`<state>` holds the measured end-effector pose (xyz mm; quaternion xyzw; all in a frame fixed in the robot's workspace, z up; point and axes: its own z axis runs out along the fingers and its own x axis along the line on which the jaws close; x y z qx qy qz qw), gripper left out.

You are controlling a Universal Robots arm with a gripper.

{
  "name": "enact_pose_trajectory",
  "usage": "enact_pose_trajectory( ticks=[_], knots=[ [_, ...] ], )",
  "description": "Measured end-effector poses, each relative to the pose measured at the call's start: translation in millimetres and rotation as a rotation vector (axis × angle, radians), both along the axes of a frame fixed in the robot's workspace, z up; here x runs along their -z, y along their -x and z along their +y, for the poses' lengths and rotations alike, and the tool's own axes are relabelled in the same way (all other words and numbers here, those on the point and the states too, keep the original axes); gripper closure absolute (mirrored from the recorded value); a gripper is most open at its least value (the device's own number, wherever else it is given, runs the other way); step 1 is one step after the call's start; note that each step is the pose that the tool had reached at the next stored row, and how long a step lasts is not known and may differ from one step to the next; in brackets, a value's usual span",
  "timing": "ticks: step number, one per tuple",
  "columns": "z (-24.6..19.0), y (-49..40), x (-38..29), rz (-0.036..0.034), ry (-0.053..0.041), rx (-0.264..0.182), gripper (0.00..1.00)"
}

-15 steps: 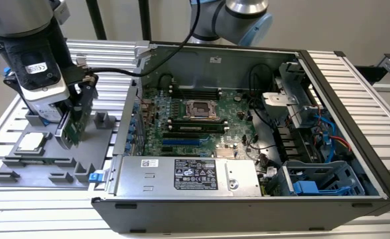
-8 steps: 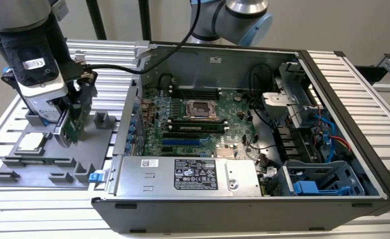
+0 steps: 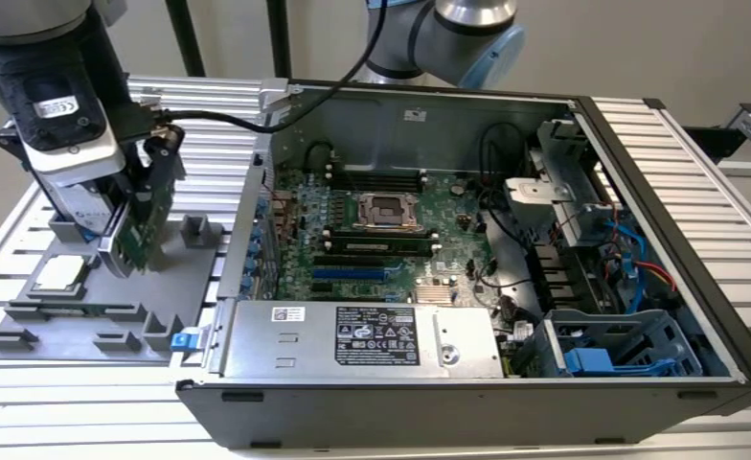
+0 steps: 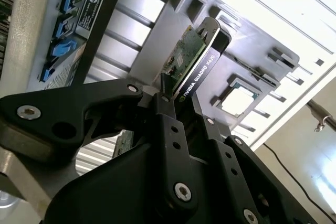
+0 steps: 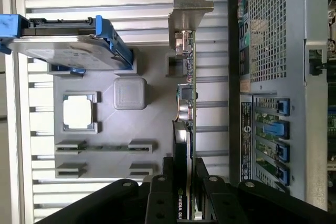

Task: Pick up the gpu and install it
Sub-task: 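Pick up the gpu and move the gpu toward the slot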

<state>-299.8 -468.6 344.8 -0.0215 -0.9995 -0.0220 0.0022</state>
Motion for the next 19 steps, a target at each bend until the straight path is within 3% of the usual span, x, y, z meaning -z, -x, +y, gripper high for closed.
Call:
enact_pose_trajectory(
  ticks=[19],
  knots=[
    [0.0, 0.0, -19.1, 0.0001, 0.0000, 0.000, 1.00]
  ],
)
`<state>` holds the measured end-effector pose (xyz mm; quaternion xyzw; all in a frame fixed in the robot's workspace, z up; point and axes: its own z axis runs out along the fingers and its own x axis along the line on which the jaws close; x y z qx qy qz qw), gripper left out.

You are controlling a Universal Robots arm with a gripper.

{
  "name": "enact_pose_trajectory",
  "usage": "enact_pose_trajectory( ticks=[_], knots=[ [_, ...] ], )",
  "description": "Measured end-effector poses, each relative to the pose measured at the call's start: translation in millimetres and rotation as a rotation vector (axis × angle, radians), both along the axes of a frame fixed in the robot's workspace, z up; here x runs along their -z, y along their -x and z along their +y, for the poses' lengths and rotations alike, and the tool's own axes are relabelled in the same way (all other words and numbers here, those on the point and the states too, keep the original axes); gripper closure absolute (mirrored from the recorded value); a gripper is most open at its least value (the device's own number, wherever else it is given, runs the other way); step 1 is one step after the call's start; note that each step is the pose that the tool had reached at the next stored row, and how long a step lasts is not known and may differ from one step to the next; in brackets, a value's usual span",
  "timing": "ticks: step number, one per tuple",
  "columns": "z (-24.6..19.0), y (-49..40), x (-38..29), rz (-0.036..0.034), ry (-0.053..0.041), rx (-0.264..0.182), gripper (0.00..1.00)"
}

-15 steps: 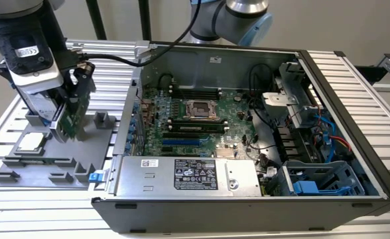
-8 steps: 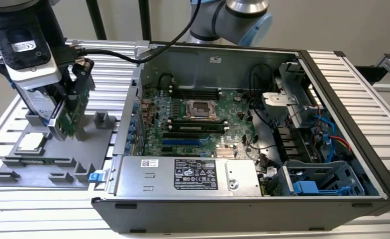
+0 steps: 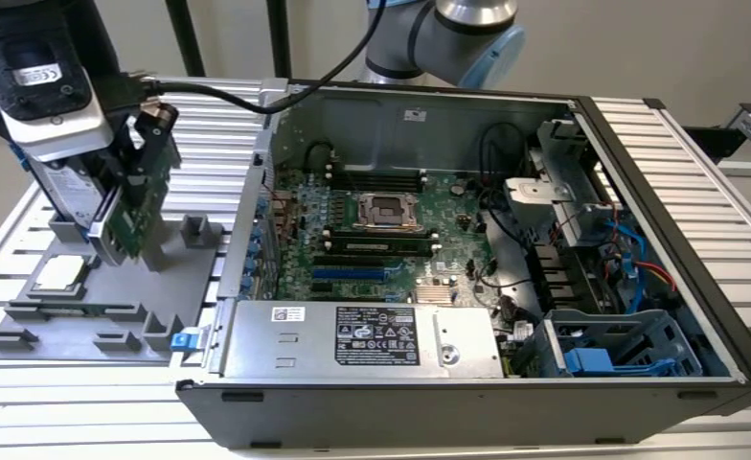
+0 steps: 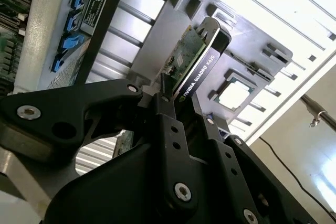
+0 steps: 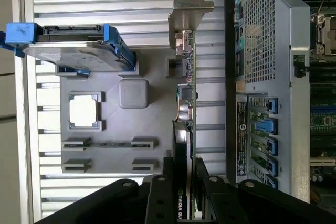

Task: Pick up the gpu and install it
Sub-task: 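Pick up the gpu and move the gpu toward the slot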

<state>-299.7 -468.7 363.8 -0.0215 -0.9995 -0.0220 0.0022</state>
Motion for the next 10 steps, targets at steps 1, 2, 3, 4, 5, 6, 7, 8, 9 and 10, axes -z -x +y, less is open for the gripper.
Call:
enact_pose_trajectory(
  ticks=[1, 2, 3, 4, 5, 6, 7, 8, 9, 10],
  knots=[
    [0.0, 0.0, -0.8, 0.0000, 0.0000, 0.000, 1.00],
    [0.0, 0.0, -1.7, 0.0000, 0.0000, 0.000, 1.00],
    [0.0, 0.0, -2.6, 0.0000, -0.0001, 0.000, 1.00],
    [0.0, 0.0, -3.6, 0.0000, 0.0000, 0.000, 1.00],
    [0.0, 0.0, -4.6, 0.0001, 0.0000, 0.000, 1.00],
    [0.0, 0.0, -5.6, 0.0000, 0.0000, 0.000, 1.00],
    [0.0, 0.0, -6.6, 0.0000, 0.0000, 0.000, 1.00],
    [0.0, 0.0, -7.6, 0.0001, 0.0000, 0.000, 1.00],
    [0.0, 0.0, -8.5, -0.0001, -0.0001, 0.000, 1.00],
    [0.0, 0.0, -9.6, 0.0000, 0.0000, 0.000, 1.00]
  ],
)
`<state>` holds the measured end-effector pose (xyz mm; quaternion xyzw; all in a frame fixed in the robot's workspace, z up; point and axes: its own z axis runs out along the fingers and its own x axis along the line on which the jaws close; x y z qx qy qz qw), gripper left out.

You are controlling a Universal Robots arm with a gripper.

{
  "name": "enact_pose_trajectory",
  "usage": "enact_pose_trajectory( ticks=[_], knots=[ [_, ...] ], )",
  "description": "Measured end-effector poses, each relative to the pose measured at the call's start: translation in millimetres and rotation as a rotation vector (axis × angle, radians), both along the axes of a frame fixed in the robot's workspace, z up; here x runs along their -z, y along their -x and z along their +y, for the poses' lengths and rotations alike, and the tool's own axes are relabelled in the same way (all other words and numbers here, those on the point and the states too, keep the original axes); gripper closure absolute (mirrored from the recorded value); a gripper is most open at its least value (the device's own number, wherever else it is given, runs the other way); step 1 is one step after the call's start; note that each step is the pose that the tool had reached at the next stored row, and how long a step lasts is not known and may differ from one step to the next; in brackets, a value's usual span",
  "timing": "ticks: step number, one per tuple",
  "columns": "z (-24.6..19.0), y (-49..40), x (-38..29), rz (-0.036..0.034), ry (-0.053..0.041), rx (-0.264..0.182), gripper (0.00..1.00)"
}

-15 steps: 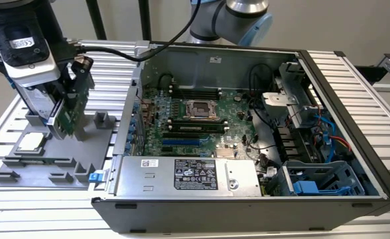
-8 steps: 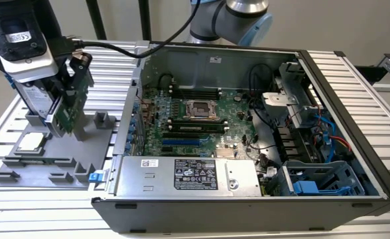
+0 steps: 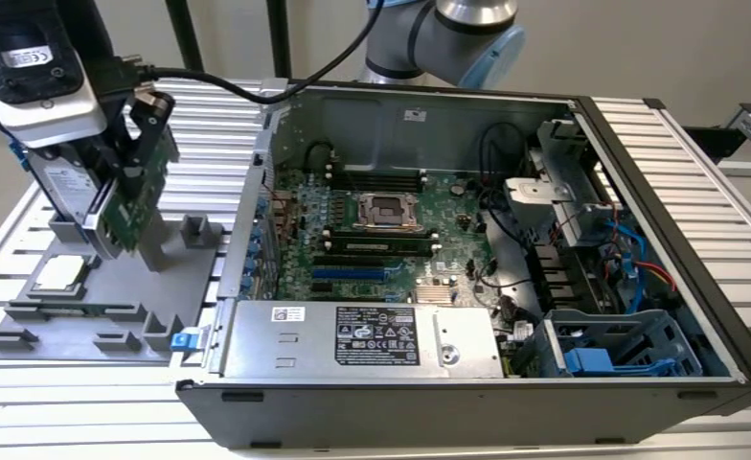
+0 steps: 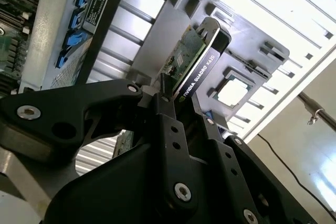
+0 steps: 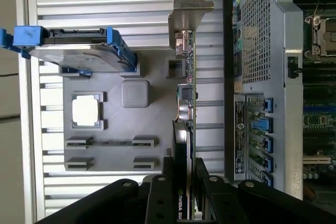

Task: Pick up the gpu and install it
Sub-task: 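Pick up the gpu and move the gpu toward the slot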

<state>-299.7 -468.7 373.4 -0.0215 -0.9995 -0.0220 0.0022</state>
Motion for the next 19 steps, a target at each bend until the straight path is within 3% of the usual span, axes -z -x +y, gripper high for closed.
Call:
enact_pose_trajectory(
  ticks=[12, 19],
  knots=[
    [0.0, 0.0, -11.2, 0.0000, -0.0001, 0.000, 1.00],
    [0.1, 0.1, -13.4, -0.0003, -0.0002, 0.000, 1.00]
  ],
)
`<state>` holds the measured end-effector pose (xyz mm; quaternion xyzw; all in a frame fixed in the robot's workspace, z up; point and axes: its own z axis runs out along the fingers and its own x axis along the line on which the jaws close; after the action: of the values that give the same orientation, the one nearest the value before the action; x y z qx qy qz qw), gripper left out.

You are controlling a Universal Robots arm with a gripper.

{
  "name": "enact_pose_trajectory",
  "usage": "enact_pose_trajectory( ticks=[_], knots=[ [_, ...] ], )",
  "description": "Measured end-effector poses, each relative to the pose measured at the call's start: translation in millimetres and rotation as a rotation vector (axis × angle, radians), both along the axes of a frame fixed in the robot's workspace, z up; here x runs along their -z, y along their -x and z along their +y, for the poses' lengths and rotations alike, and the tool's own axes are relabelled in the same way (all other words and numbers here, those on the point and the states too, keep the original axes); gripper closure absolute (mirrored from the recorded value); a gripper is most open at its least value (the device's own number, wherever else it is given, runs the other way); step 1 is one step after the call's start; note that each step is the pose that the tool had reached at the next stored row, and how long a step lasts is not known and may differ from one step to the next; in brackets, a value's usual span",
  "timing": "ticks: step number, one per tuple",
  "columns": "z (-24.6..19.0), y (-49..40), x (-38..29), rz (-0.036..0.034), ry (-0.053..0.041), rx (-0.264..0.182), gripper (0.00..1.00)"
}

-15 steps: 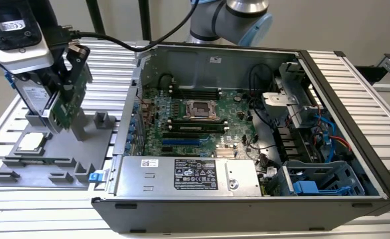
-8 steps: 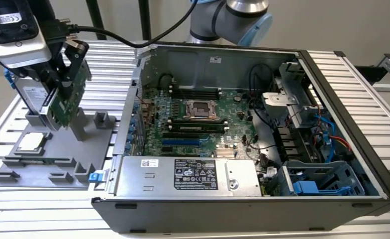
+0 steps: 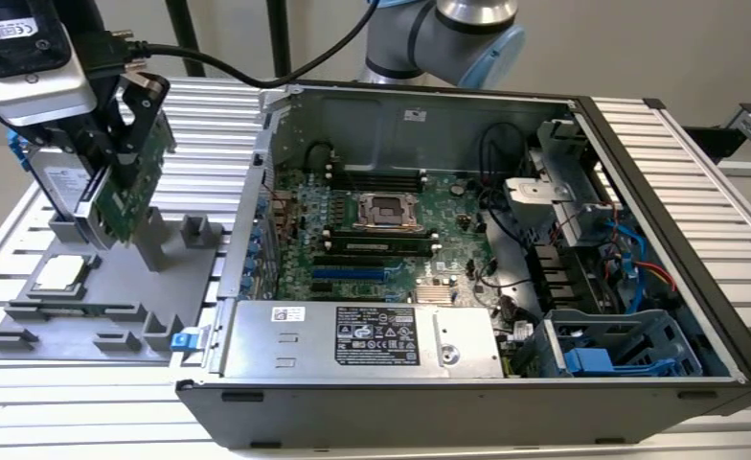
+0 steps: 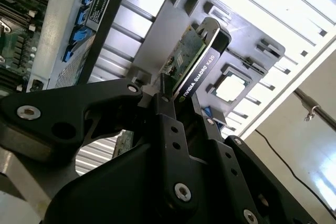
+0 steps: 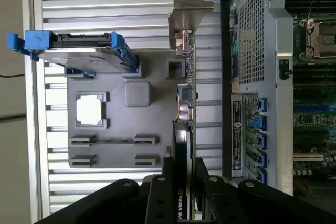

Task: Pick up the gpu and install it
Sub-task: 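Pick up the gpu and move the gpu toward the slot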

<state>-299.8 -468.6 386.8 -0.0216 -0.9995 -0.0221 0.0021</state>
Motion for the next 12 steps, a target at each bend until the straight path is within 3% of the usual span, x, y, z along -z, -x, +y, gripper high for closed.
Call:
enact_pose_trajectory(
  ticks=[12],
  knots=[
    [-0.1, -0.1, -2.2, -0.0005, 0.0004, 0.000, 1.00]
  ],
)
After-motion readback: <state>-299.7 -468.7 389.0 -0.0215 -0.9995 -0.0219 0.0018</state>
